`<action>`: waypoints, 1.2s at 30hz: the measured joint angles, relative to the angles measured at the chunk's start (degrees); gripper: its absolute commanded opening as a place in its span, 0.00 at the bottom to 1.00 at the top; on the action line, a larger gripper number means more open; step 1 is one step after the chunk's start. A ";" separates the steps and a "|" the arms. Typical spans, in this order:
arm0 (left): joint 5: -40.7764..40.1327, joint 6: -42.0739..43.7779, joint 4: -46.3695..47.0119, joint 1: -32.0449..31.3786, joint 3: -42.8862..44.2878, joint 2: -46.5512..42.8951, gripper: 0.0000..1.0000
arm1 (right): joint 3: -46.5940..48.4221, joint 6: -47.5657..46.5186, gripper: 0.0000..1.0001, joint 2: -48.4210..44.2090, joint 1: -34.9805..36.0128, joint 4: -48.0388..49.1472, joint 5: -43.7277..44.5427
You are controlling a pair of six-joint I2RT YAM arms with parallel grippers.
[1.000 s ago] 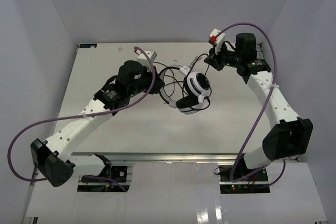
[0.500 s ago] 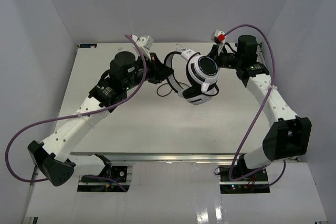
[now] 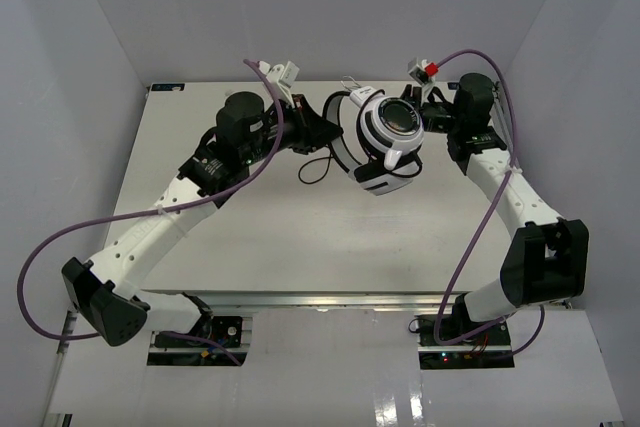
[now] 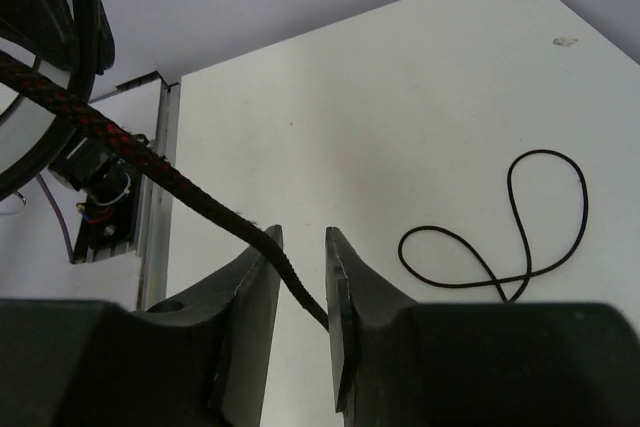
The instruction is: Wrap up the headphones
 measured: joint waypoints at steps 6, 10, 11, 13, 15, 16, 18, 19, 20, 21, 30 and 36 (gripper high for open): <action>1.23 -3.08 1.64 -0.02 2.62 2.15 0.00 | -1.08 9.84 0.67 0.52 0.42 12.25 -2.48; 1.39 -4.65 2.08 -0.02 4.49 3.53 0.00 | -1.51 13.67 0.69 1.55 1.59 17.61 -2.97; 1.32 -4.90 2.08 -0.02 5.03 3.83 0.00 | -1.92 14.04 0.70 1.73 2.02 18.49 -3.00; 1.01 -5.34 1.98 -0.02 6.36 4.34 0.00 | -3.12 14.25 0.70 2.01 2.87 19.72 -3.12; 0.40 -5.80 1.84 -0.02 8.18 4.87 0.00 | -4.91 13.98 0.71 2.27 3.72 20.62 -3.26; 0.02 -6.04 1.66 -0.02 9.33 5.19 0.00 | -5.94 13.76 0.71 2.44 4.22 21.04 -3.37; -0.87 -6.57 1.12 -0.02 12.48 6.18 0.00 | -7.83 13.35 0.72 3.21 5.49 21.86 -3.81; -1.31 -6.95 1.25 -0.02 14.10 6.76 0.00 | -8.59 13.14 0.73 3.80 6.12 22.26 -3.98; -1.76 -7.43 1.55 -0.02 15.48 7.26 0.00 | -9.29 12.88 0.73 4.52 6.85 22.64 -4.15; -2.20 -7.91 1.84 -0.02 16.87 7.76 0.00 | -9.99 12.61 0.74 5.24 7.58 23.01 -4.31; -7.65 -11.06 -0.55 -0.02 30.58 12.95 0.00 | -15.64 12.78 0.71 7.34 10.83 30.86 -5.45; -14.86 -11.55 -3.30 -0.02 36.05 13.27 0.00 | -19.75 15.96 0.67 7.82 12.66 40.79 -6.37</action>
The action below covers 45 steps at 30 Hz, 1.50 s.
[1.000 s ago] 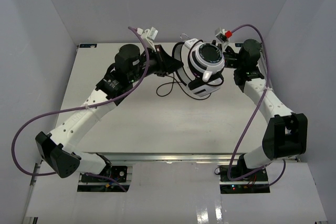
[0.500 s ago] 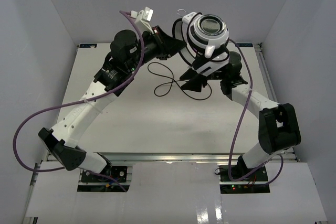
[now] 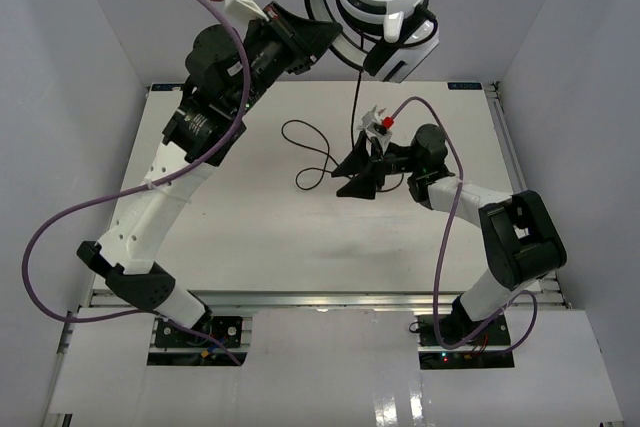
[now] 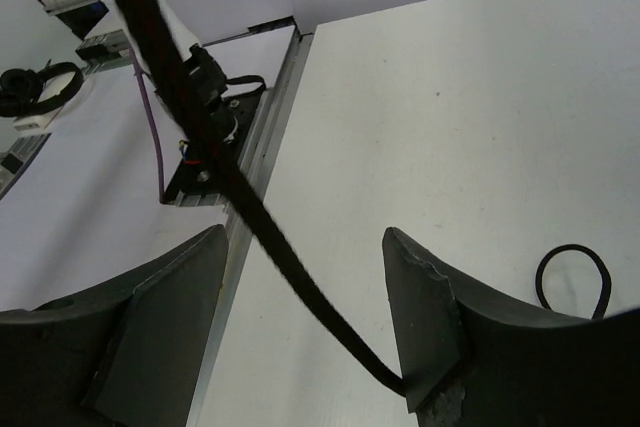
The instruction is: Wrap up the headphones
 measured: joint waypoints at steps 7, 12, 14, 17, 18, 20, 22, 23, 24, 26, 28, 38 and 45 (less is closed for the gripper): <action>-12.94 1.60 -1.47 0.84 0.29 -2.29 0.00 | -4.04 -5.36 0.21 -2.78 2.76 -3.12 -0.36; -24.57 6.66 -0.81 2.06 -6.51 -8.18 0.00 | -3.86 -17.56 0.08 -11.16 3.79 -19.23 3.33; -29.34 9.44 0.24 2.55 -9.54 -10.53 0.00 | -2.48 -24.73 0.08 -14.86 4.14 -28.16 6.77; -35.18 14.04 2.72 3.03 -13.87 -13.19 0.00 | 1.69 -35.61 0.08 -18.81 4.88 -41.47 13.10; -36.85 15.83 4.09 3.13 -15.24 -13.71 0.00 | 3.43 -39.09 0.08 -19.80 5.26 -46.31 15.65; -39.80 19.13 6.73 3.54 -18.68 -14.60 0.00 | 7.20 -45.37 0.08 -21.25 6.38 -55.39 21.72; -41.84 21.56 8.25 3.89 -21.64 -14.80 0.00 | 10.57 -51.60 0.08 -22.69 8.14 -63.23 28.32; -42.60 22.60 8.68 4.05 -22.92 -14.62 0.00 | 11.99 -54.21 0.08 -23.41 9.00 -66.35 30.93; -43.29 23.60 9.01 4.24 -24.20 -14.31 0.00 | 13.39 -56.07 0.08 -24.16 9.87 -68.57 32.83; -44.33 25.27 9.29 4.52 -26.60 -13.28 0.00 | 16.41 -60.34 0.08 -25.01 11.29 -73.52 37.55; -44.80 26.37 9.27 4.71 -28.91 -11.95 0.00 | 19.50 -63.78 0.08 -25.43 11.88 -76.76 41.64; -42.22 25.86 6.90 5.40 -41.28 -5.86 0.00 | 31.45 -71.67 0.08 -25.49 12.11 -83.94 52.25; -33.79 20.52 7.76 5.66 -48.46 -2.52 0.00 | 33.62 -73.38 0.08 -24.87 12.11 -83.93 55.98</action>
